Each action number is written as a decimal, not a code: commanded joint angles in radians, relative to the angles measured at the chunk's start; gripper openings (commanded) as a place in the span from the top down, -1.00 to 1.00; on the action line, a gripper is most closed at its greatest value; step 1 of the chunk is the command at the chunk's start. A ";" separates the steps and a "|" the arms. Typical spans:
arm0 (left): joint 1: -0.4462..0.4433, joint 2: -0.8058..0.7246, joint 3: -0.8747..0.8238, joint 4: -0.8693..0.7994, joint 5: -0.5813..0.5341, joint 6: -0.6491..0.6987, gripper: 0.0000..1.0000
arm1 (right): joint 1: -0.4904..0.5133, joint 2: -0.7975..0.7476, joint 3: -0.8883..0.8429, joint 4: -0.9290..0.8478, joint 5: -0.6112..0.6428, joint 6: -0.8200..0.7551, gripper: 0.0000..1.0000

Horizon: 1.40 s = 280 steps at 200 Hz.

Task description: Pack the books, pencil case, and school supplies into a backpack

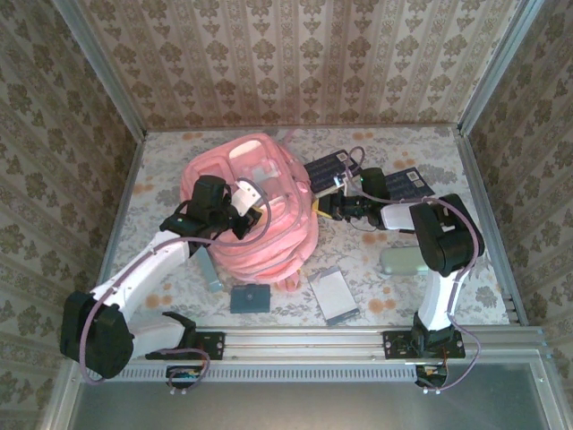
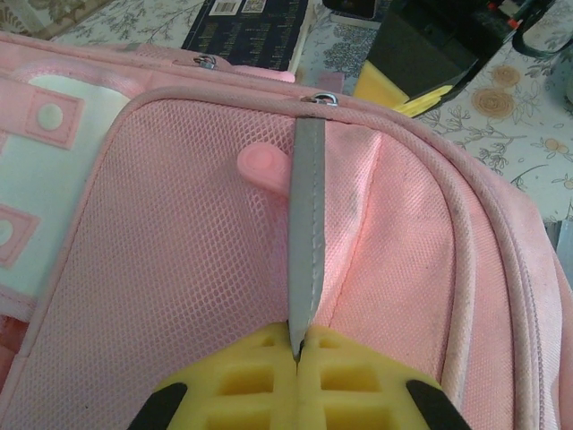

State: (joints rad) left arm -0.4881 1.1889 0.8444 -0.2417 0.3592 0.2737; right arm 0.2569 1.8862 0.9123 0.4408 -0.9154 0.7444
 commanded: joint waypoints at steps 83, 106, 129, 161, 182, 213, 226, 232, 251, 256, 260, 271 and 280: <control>0.026 0.021 0.013 0.096 -0.051 -0.098 1.00 | 0.064 -0.149 0.082 -0.511 0.194 -0.268 0.44; 0.025 0.017 0.013 0.096 -0.062 -0.097 1.00 | 0.066 -0.144 0.109 -0.575 0.202 -0.296 0.43; 0.054 0.021 0.012 0.109 -0.058 -0.115 1.00 | 0.070 -0.137 0.125 -0.602 0.180 -0.303 0.49; 0.057 0.032 0.013 0.119 -0.038 -0.125 1.00 | 0.077 -0.139 0.107 -0.562 0.167 -0.285 0.66; 0.057 0.026 0.010 0.120 -0.034 -0.123 1.00 | 0.071 -0.202 0.076 -0.513 0.237 -0.277 0.39; 0.055 0.009 -0.001 0.121 -0.020 -0.118 1.00 | 0.087 -0.361 0.012 -0.445 0.559 -0.423 -0.01; 0.055 0.005 -0.003 0.122 -0.018 -0.117 1.00 | 0.103 -0.408 -0.031 -0.361 0.634 -0.577 -0.06; 0.055 0.002 -0.004 0.122 -0.016 -0.117 1.00 | 0.113 -0.419 -0.038 -0.349 0.667 -0.655 -0.08; 0.055 -0.010 -0.009 0.122 -0.011 -0.117 1.00 | 0.119 -0.405 -0.011 -0.391 0.714 -0.841 -0.06; 0.054 -0.014 -0.011 0.123 -0.009 -0.116 1.00 | 0.119 -0.400 -0.017 -0.380 0.716 -0.873 -0.04; 0.055 -0.017 -0.013 0.123 -0.009 -0.116 1.00 | 0.119 -0.396 -0.028 -0.363 0.716 -0.911 -0.03; 0.055 -0.027 -0.021 0.127 -0.011 -0.111 1.00 | 0.121 -0.392 -0.076 -0.295 0.708 -0.991 0.01; 0.056 -0.035 -0.027 0.131 -0.006 -0.111 1.00 | 0.121 -0.397 -0.127 -0.211 0.693 -1.040 0.02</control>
State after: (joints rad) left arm -0.4377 1.2125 0.8288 -0.1734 0.3309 0.1757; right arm 0.3744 1.4773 0.8825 0.0856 -0.2790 -0.0242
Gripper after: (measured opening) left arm 0.050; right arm 0.499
